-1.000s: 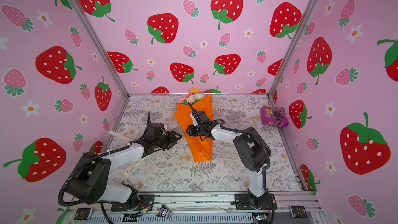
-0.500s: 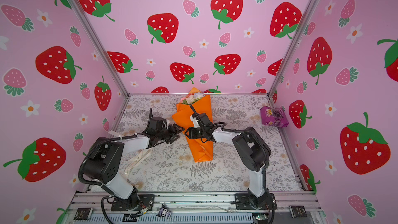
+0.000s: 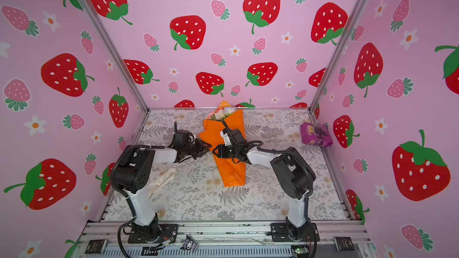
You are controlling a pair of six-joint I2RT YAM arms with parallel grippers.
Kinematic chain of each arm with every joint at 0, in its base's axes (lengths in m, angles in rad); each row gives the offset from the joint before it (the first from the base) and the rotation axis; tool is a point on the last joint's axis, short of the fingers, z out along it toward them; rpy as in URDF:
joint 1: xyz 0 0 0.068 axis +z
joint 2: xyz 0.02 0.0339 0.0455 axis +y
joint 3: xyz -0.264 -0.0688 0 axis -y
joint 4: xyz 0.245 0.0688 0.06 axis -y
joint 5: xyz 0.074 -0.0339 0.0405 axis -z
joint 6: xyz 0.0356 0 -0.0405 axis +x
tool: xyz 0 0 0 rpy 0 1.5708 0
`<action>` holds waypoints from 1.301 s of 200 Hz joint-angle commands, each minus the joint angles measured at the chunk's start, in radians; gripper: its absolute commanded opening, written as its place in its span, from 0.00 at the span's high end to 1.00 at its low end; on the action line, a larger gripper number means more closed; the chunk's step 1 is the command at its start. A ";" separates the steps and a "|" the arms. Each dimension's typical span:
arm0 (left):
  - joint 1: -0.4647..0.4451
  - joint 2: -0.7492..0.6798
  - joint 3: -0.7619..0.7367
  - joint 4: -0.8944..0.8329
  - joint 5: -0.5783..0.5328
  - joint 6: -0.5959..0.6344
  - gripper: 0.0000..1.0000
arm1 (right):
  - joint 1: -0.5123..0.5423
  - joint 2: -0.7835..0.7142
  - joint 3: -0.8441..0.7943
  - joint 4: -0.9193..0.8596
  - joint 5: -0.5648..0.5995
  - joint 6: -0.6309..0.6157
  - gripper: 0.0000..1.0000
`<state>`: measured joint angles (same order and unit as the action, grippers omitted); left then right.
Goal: Tie the bouquet of fake flowers
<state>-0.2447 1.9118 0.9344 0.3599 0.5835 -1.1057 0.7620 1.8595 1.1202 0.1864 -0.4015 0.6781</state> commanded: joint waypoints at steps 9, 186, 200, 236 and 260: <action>0.017 0.027 0.080 0.030 0.063 -0.003 0.87 | -0.023 -0.144 -0.082 0.005 0.017 0.023 0.54; 0.068 0.137 0.316 -0.193 0.145 0.195 0.93 | -0.024 -0.397 -0.535 0.050 -0.070 0.132 0.78; 0.068 0.146 0.326 -0.202 0.147 0.199 0.93 | -0.018 -0.439 -0.530 0.023 -0.026 0.128 0.75; 0.070 0.153 0.335 -0.203 0.147 0.200 0.93 | -0.010 -0.600 -0.527 -0.045 0.042 0.098 0.69; 0.070 0.158 0.351 -0.207 0.157 0.200 0.93 | 0.062 -0.662 -0.530 -0.039 0.020 0.077 0.77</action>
<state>-0.1799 2.0560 1.2369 0.1619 0.7147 -0.9142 0.7609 1.2461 0.5678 0.1768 -0.3962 0.7887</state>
